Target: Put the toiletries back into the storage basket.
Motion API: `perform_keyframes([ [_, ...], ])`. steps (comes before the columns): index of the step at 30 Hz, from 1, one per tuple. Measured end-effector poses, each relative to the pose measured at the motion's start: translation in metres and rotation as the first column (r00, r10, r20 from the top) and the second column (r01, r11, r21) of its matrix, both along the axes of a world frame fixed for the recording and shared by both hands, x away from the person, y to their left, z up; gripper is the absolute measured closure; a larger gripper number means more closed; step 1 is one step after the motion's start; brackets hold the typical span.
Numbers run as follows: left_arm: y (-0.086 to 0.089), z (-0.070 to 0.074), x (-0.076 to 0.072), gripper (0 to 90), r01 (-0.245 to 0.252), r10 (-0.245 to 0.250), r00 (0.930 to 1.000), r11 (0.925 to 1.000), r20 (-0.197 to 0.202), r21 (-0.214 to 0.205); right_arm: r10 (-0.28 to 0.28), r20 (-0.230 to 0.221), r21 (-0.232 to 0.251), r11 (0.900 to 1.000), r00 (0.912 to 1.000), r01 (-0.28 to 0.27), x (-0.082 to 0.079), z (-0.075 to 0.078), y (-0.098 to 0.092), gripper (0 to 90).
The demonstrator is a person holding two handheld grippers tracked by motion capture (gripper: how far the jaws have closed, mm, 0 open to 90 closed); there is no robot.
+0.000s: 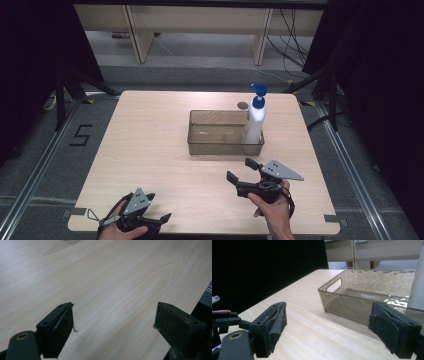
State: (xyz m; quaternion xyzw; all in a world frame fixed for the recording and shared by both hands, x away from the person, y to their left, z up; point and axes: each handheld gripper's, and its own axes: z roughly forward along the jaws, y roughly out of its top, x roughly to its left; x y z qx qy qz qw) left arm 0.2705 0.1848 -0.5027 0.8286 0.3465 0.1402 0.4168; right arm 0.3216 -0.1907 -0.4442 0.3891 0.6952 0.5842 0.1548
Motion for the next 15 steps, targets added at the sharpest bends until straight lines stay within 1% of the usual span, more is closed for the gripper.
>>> perform_keyframes([
  [1,0.0001,0.0001,0.0001,15.0,-0.001,0.001,1.0000,1.0000,0.000,-0.001,0.003,0.005,0.000,1.0000,1.0000,-0.003,0.0001,-0.0011,0.0001,15.2],
  [2,0.0002,0.0001,0.0001,15.0,-0.002,0.002,1.0000,1.0000,0.000,-0.001,0.010,-0.013,0.013,0.9999,0.9999,-0.009,-0.0009,-0.0017,0.0008,15.2],
  [3,0.0001,0.0000,0.0000,15.0,-0.002,0.002,1.0000,1.0000,0.000,-0.002,0.005,-0.003,0.008,1.0000,1.0000,-0.005,-0.0012,-0.0024,0.0003,15.2],
  [4,0.0001,0.0000,0.0000,15.0,-0.002,0.002,1.0000,1.0000,0.000,-0.002,0.005,-0.003,0.008,1.0000,1.0000,-0.005,-0.0012,-0.0024,0.0003,15.2],
  [5,0.0014,0.0002,0.0009,15.0,-0.001,0.001,1.0000,0.9998,0.004,0.021,0.002,-0.003,0.001,1.0000,1.0000,-0.002,-0.0011,-0.0037,0.0004,15.2],
  [7,0.0016,0.0005,0.0011,15.0,0.001,-0.001,1.0000,0.9997,0.004,0.024,0.000,-0.005,-0.007,1.0000,1.0000,0.000,-0.0029,-0.0048,0.0001,15.2],
  [8,0.0014,0.0004,0.0009,15.0,0.002,-0.002,1.0000,0.9998,0.003,0.021,0.007,-0.028,0.015,0.9999,0.9996,-0.007,-0.0041,-0.0059,0.0014,15.2],
  [9,0.0001,0.0000,0.0000,15.0,-0.001,0.001,1.0000,1.0000,-0.001,0.000,0.010,-0.015,-0.004,0.9999,0.9998,-0.010,-0.0047,-0.0071,0.0007,15.2],
  [10,-0.0001,-0.0001,-0.0001,15.0,0.000,0.000,1.0000,1.0000,-0.001,-0.001,0.020,-0.029,0.007,0.9998,0.9994,-0.020,-0.0056,-0.0077,0.0014,15.2],
  [11,0.0013,0.0002,0.0008,15.0,0.003,-0.003,1.0000,0.9997,0.002,0.024,0.020,-0.029,0.007,0.9998,0.9994,-0.020,-0.0056,-0.0077,0.0014,15.2],
  [13,0.0011,0.0002,0.0008,15.0,0.002,-0.002,1.0000,0.9997,0.001,0.024,0.019,-0.029,0.015,0.9997,0.9994,-0.019,-0.0069,-0.0087,0.0016,15.2],
  [14,0.0012,0.0003,0.0006,15.0,0.005,-0.005,1.0000,0.9997,0.000,0.024,0.017,-0.016,0.003,0.9999,0.9997,-0.017,-0.0070,-0.0090,0.0007,15.1],
  [15,0.0012,0.0002,0.0007,15.0,0.004,-0.004,1.0000,0.9998,0.003,0.021,0.015,-0.040,0.003,0.9999,0.9991,-0.015,-0.0095,-0.0091,0.0004,15.1],
])
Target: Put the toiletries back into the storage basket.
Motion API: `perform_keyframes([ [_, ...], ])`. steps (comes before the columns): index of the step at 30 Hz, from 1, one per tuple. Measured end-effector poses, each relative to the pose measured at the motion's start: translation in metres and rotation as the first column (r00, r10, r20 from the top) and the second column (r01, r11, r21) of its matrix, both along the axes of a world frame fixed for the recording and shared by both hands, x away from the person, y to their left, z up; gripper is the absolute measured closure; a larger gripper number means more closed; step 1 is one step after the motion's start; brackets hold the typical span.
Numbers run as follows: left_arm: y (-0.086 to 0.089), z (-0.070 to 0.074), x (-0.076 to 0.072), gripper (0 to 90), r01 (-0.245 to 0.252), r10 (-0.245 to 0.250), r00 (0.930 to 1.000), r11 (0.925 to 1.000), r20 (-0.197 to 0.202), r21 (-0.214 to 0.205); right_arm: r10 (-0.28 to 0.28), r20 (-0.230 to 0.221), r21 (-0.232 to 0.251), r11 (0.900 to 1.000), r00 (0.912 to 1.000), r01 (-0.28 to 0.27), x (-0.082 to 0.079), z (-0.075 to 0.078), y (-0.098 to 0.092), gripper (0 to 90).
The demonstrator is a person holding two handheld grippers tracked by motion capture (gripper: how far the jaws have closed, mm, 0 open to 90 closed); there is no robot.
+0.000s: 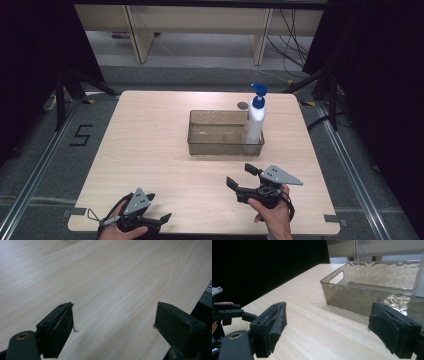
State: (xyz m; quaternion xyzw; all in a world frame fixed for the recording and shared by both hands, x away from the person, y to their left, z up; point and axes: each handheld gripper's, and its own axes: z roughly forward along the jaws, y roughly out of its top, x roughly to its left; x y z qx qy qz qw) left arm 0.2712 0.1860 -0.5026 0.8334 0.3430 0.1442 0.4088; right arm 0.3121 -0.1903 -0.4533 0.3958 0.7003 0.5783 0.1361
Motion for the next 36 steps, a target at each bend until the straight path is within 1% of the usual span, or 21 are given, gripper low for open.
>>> perform_keyframes([
  [1,0.000,0.000,0.000,15.0,0.000,0.000,1.0000,1.0000,0.000,0.000,0.000,0.000,0.000,1.0000,1.0000,0.000,0.000,0.000,0.000,15.1],
  [2,-0.001,0.000,-0.001,15.0,-0.006,0.006,1.0000,0.9997,-0.004,-0.024,-0.002,0.025,-0.017,0.9998,0.9997,0.003,0.000,-0.001,-0.002,15.1],
  [5,-0.001,0.000,-0.001,15.0,-0.005,0.005,1.0000,0.9998,-0.003,-0.021,-0.018,-0.008,-0.009,0.9998,0.9998,0.018,-0.005,-0.002,-0.003,15.2],
  [6,-0.001,0.000,-0.001,15.0,-0.005,0.005,1.0000,0.9998,-0.003,-0.021,-0.018,-0.008,-0.009,0.9998,0.9998,0.018,-0.005,-0.002,-0.003,15.2],
  [7,-0.001,0.000,-0.001,15.0,-0.004,0.004,1.0000,0.9998,-0.004,-0.022,-0.019,0.033,-0.047,0.9987,0.9993,0.020,-0.004,-0.004,-0.005,15.2],
  [8,-0.001,0.000,-0.001,15.0,-0.004,0.004,1.0000,0.9998,-0.004,-0.022,-0.019,0.033,-0.047,0.9987,0.9993,0.020,-0.004,-0.004,-0.005,15.2],
  [9,0.000,0.000,0.000,15.0,-0.003,0.003,1.0000,1.0000,0.000,0.002,-0.018,0.013,-0.051,0.9985,0.9998,0.019,-0.006,-0.006,-0.004,15.2],
  [10,0.000,0.000,0.000,15.0,-0.001,0.001,1.0000,1.0000,-0.001,0.001,-0.023,0.037,-0.073,0.9970,0.9991,0.025,-0.006,-0.006,-0.005,15.1],
  [11,-0.001,0.000,-0.001,15.0,-0.005,0.004,1.0000,0.9997,-0.005,-0.023,-0.023,0.028,-0.061,0.9978,0.9993,0.025,-0.007,-0.007,-0.005,15.2],
  [12,-0.001,0.000,-0.001,15.0,-0.005,0.005,1.0000,0.9998,-0.003,-0.022,-0.024,0.037,-0.066,0.9975,0.9990,0.027,-0.006,-0.009,-0.005,15.2],
  [13,-0.001,0.000,-0.001,15.0,-0.004,0.004,1.0000,0.9998,-0.003,-0.022,-0.035,0.015,-0.057,0.9977,0.9993,0.035,-0.008,-0.009,-0.005,15.2],
  [14,-0.001,0.000,-0.001,15.0,-0.004,0.004,1.0000,0.9998,-0.003,-0.022,-0.035,0.015,-0.057,0.9977,0.9993,0.035,-0.008,-0.009,-0.005,15.2],
  [15,-0.001,0.000,-0.001,15.0,-0.005,0.004,1.0000,0.9997,-0.004,-0.022,-0.035,0.019,-0.078,0.9963,0.9992,0.036,-0.009,-0.010,-0.007,15.2],
  [22,-0.001,0.000,-0.001,15.0,-0.005,0.005,1.0000,0.9997,-0.005,-0.022,-0.040,0.002,-0.068,0.9969,0.9992,0.040,-0.012,-0.014,-0.009,15.2],
  [24,-0.001,0.000,-0.001,15.0,-0.005,0.005,1.0000,0.9998,-0.006,-0.022,-0.043,-0.021,-0.074,0.9964,0.9989,0.041,-0.014,-0.015,-0.010,15.2],
  [25,-0.001,-0.001,-0.001,15.0,-0.008,0.007,1.0000,0.9997,-0.002,-0.024,-0.042,-0.014,-0.084,0.9956,0.9990,0.040,-0.014,-0.015,-0.011,15.2],
  [29,-0.001,-0.001,-0.001,15.0,-0.008,0.007,1.0000,0.9997,-0.002,-0.023,-0.044,-0.028,-0.068,0.9968,0.9986,0.042,-0.018,-0.015,-0.011,15.2],
  [30,-0.001,-0.001,-0.001,15.0,-0.007,0.007,1.0000,0.9997,-0.002,-0.023,-0.041,-0.003,-0.075,0.9964,0.9992,0.040,-0.018,-0.016,-0.013,15.2],
  [31,-0.002,-0.001,-0.001,15.0,-0.015,0.015,0.9999,0.9992,-0.002,-0.037,-0.037,-0.015,-0.069,0.9970,0.9992,0.036,-0.019,-0.015,-0.013,15.2],
  [33,-0.001,-0.001,-0.001,15.0,-0.007,0.006,1.0000,0.9998,-0.003,-0.021,-0.038,-0.029,-0.066,0.9972,0.9989,0.036,-0.022,-0.015,-0.014,15.2],
  [36,-0.001,-0.001,-0.001,15.0,-0.008,0.008,1.0000,0.9997,-0.001,-0.023,-0.027,-0.021,-0.067,0.9974,0.9994,0.026,-0.023,-0.016,-0.014,15.2],
])
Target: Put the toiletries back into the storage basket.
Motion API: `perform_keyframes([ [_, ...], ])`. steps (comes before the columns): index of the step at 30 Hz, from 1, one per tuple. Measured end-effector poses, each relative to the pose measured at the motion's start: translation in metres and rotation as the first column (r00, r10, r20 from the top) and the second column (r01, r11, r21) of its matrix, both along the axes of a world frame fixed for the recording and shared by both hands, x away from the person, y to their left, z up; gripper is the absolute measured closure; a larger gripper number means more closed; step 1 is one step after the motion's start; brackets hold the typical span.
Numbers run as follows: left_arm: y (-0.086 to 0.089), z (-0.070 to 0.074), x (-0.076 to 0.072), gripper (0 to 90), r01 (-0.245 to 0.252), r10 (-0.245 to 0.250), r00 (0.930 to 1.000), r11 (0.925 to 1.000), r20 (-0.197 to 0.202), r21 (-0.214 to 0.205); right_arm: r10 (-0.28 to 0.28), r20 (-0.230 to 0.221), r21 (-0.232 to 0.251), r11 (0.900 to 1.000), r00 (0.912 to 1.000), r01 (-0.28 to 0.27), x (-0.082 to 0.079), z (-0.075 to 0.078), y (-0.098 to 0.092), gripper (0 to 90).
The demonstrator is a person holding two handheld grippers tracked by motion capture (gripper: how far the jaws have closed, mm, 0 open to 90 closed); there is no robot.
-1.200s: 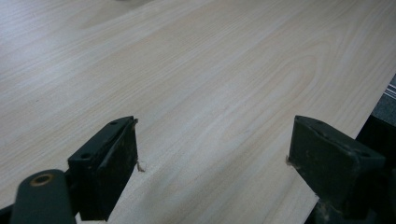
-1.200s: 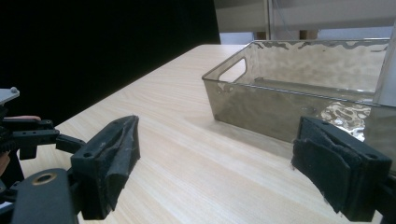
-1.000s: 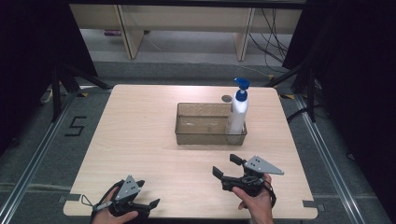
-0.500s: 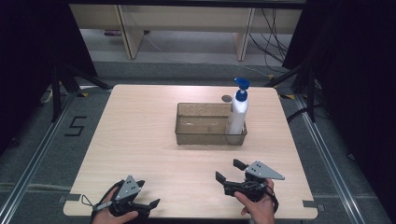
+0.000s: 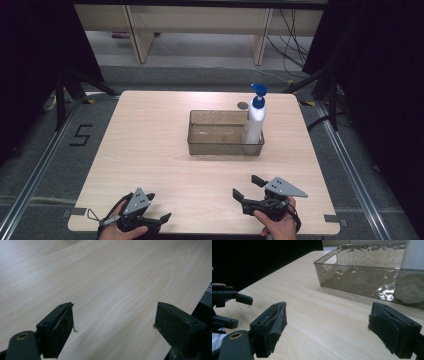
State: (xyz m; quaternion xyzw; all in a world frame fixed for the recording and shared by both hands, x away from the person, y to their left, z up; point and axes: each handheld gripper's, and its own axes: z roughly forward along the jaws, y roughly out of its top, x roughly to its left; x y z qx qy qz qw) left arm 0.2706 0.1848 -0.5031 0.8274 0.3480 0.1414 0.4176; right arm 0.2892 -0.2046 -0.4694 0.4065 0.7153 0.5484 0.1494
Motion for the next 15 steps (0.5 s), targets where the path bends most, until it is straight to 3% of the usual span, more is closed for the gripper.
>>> perform_keyframes([
  [3,-0.001,0.000,0.000,15.0,-0.006,0.006,1.0000,0.9999,-0.001,-0.012,0.003,-0.009,-0.011,0.9999,1.0000,-0.003,-0.003,-0.001,0.000,15.2],
  [6,0.000,0.000,0.000,15.0,0.002,-0.002,1.0000,1.0000,-0.003,0.003,0.007,0.001,-0.006,1.0000,1.0000,-0.007,-0.006,-0.001,-0.001,15.2],
  [7,0.001,0.000,0.001,15.0,0.004,-0.004,1.0000,0.9996,0.001,0.027,0.006,-0.009,-0.002,1.0000,0.9999,-0.006,-0.007,-0.001,-0.001,15.2],
  [8,0.000,-0.001,0.000,15.0,-0.009,0.009,0.9999,0.9997,0.015,0.024,0.011,-0.018,0.010,0.9999,0.9998,-0.011,-0.007,-0.002,-0.001,15.2],
  [11,0.000,0.000,0.000,15.0,0.005,-0.005,1.0000,0.9999,0.004,0.014,0.007,-0.013,-0.012,0.9999,0.9999,-0.007,-0.010,-0.002,-0.004,15.3],
  [15,-0.001,-0.001,-0.001,15.0,-0.007,0.007,0.9999,1.0000,0.007,-0.003,0.005,-0.020,-0.004,1.0000,0.9998,-0.005,-0.013,-0.003,-0.006,15.3],
])
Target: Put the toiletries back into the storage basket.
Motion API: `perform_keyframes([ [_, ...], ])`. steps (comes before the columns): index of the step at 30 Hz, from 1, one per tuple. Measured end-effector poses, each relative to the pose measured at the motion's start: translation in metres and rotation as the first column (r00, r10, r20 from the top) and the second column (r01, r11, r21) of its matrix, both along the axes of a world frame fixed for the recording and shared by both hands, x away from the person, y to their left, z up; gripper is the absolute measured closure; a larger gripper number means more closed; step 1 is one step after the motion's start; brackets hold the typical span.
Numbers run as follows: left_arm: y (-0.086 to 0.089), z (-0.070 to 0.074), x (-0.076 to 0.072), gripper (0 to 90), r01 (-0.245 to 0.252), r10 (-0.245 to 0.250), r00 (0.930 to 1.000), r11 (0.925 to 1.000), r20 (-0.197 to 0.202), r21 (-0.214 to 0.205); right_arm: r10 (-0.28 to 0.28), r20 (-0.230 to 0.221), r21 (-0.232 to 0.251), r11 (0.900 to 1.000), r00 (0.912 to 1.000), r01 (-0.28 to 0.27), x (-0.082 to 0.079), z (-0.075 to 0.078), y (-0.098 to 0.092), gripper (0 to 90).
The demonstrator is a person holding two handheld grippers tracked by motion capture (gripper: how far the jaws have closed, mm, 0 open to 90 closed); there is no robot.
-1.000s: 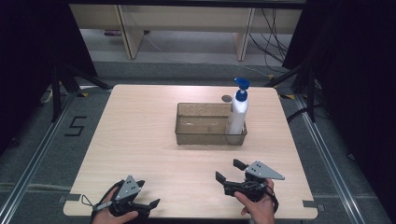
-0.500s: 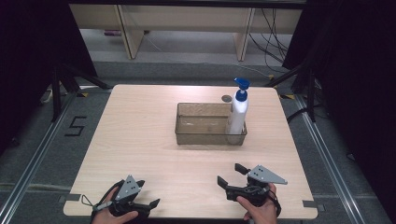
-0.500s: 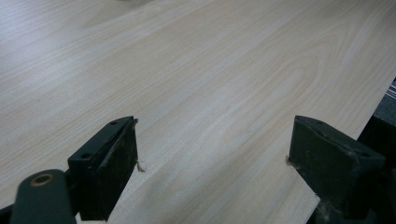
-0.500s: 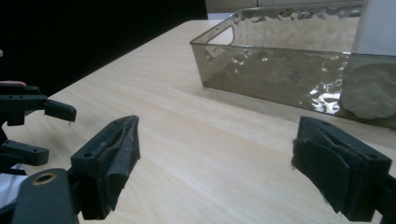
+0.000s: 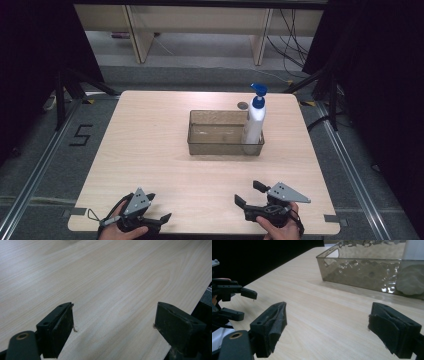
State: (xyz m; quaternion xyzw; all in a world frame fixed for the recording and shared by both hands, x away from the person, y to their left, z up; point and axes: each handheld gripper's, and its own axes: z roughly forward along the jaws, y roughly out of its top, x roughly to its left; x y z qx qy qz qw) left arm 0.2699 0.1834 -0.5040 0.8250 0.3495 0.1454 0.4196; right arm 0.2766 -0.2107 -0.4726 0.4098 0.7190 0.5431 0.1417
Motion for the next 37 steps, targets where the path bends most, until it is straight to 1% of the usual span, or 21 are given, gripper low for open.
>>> perform_keyframes([
  [1,0.000,0.000,0.000,15.0,0.000,0.000,1.0000,1.0000,0.000,0.000,0.000,0.000,0.000,1.0000,1.0000,0.000,0.000,0.000,0.000,15.3],
  [2,0.000,0.000,0.000,15.0,0.003,-0.003,1.0000,1.0000,-0.001,-0.001,0.003,-0.017,0.010,0.9999,0.9998,-0.003,-0.002,-0.001,0.000,15.3],
  [4,0.000,0.000,0.000,15.0,0.005,-0.005,1.0000,1.0000,-0.001,0.004,-0.010,-0.009,-0.024,0.9997,0.9999,0.010,-0.002,-0.002,-0.002,15.3],
  [6,0.000,0.000,0.000,15.0,0.003,-0.003,1.0000,1.0000,0.001,-0.001,-0.010,-0.015,-0.027,0.9996,0.9998,0.010,-0.003,-0.002,-0.003,15.3],
  [7,0.000,0.000,0.000,15.0,0.003,-0.003,1.0000,1.0000,0.001,-0.001,-0.014,-0.025,-0.018,0.9998,0.9996,0.013,-0.004,-0.003,-0.003,15.3],
  [10,0.000,0.000,0.000,15.0,0.004,-0.004,1.0000,1.0000,0.001,0.002,-0.018,-0.007,-0.018,0.9997,0.9998,0.017,-0.004,-0.004,-0.003,15.3],
  [11,0.000,0.000,0.000,15.0,0.011,-0.011,0.9999,0.9998,0.000,0.014,-0.024,-0.027,-0.023,0.9995,0.9993,0.024,-0.005,-0.003,-0.004,15.3],
  [14,0.001,0.000,0.000,15.0,0.013,-0.013,0.9999,0.9998,0.000,0.015,-0.018,-0.028,-0.018,0.9997,0.9994,0.018,-0.006,-0.004,-0.005,15.3],
  [15,0.000,0.000,0.000,15.0,0.008,-0.008,1.0000,1.0000,-0.001,0.004,-0.003,-0.032,-0.007,1.0000,0.9995,0.003,-0.006,-0.004,-0.005,15.3],
  [18,0.001,0.000,0.000,15.0,0.013,-0.013,0.9999,0.9998,-0.002,0.014,-0.010,-0.038,-0.014,0.9999,0.9992,0.010,-0.007,-0.004,-0.007,15.3],
  [19,0.001,0.000,0.001,15.0,0.013,-0.013,0.9999,0.9998,-0.002,0.014,-0.027,-0.059,0.003,0.9996,0.9979,0.027,-0.009,-0.004,-0.006,15.3],
  [20,0.001,0.000,0.001,15.0,0.014,-0.014,0.9999,0.9998,-0.002,0.015,-0.019,-0.029,-0.017,0.9997,0.9994,0.018,-0.007,-0.005,-0.008,15.3],
  [21,0.001,0.000,0.001,15.0,0.014,-0.014,0.9999,0.9998,-0.002,0.014,-0.019,-0.042,-0.017,0.9997,0.9989,0.018,-0.009,-0.004,-0.008,15.3],
  [22,0.001,0.000,0.001,15.0,0.014,-0.014,0.9999,0.9998,-0.002,0.014,-0.009,-0.051,0.003,1.0000,0.9987,0.009,-0.009,-0.004,-0.008,15.3],
  [26,0.001,0.000,0.001,15.0,0.014,-0.014,0.9999,0.9998,-0.002,0.014,-0.017,-0.040,-0.019,0.9997,0.9990,0.016,-0.009,-0.004,-0.009,15.3],
  [28,0.000,0.000,0.001,15.0,0.014,-0.014,0.9999,0.9998,-0.002,0.014,-0.018,-0.041,-0.018,0.9997,0.9990,0.018,-0.009,-0.005,-0.009,15.3],
  [29,0.000,0.000,0.001,15.0,0.014,-0.014,0.9999,0.9998,-0.002,0.014,-0.020,-0.055,-0.008,0.9998,0.9983,0.019,-0.010,-0.005,-0.008,15.3],
  [31,0.001,0.000,0.001,15.0,0.014,-0.014,0.9999,0.9998,-0.002,0.014,-0.012,-0.055,-0.003,0.9999,0.9984,0.012,-0.010,-0.005,-0.008,15.3],
  [33,0.001,0.000,0.001,15.0,0.014,-0.014,0.9999,0.9998,-0.002,0.015,-0.008,-0.069,0.010,0.9999,0.9976,0.008,-0.011,-0.005,-0.007,15.3],
  [34,0.000,0.000,0.001,15.0,0.014,-0.014,0.9999,0.9998,-0.002,0.014,-0.005,-0.061,0.006,1.0000,0.9982,0.005,-0.010,-0.005,-0.008,15.3],
  [37,0.001,0.001,0.001,15.0,0.021,-0.021,0.9997,0.9996,-0.011,0.019,-0.008,-0.064,0.003,1.0000,0.9980,0.008,-0.010,-0.005,-0.008,15.3],
])
